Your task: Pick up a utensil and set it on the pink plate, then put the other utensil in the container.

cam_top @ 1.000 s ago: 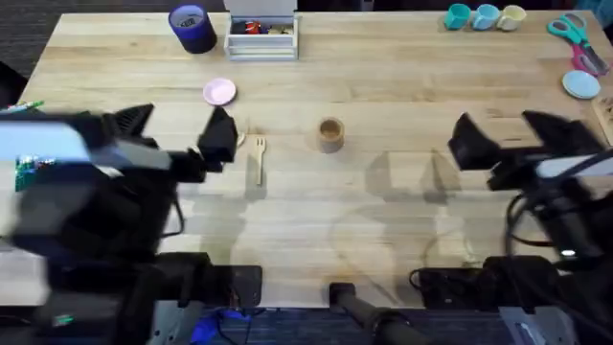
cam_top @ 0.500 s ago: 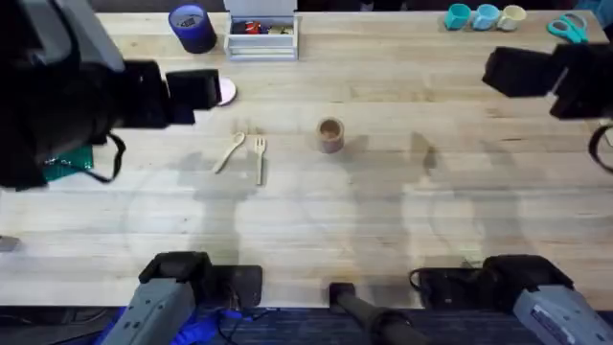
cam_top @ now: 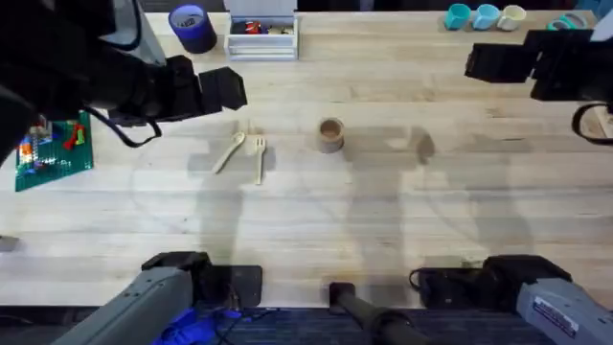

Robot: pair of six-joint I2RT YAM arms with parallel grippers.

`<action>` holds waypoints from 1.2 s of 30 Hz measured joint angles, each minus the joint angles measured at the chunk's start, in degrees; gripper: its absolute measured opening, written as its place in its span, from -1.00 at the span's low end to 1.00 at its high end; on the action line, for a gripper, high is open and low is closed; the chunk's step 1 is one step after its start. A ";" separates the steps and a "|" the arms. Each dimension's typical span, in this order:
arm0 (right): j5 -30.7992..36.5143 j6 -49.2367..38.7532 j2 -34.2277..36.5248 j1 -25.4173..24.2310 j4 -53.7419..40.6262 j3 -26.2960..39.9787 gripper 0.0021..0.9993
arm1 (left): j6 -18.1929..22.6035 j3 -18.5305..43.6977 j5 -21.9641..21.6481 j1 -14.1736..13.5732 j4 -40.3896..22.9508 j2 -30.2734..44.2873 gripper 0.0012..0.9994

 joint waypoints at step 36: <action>0.00 0.42 2.74 0.00 0.00 0.13 1.00 | -4.07 0.00 -3.47 -11.03 0.11 13.33 0.98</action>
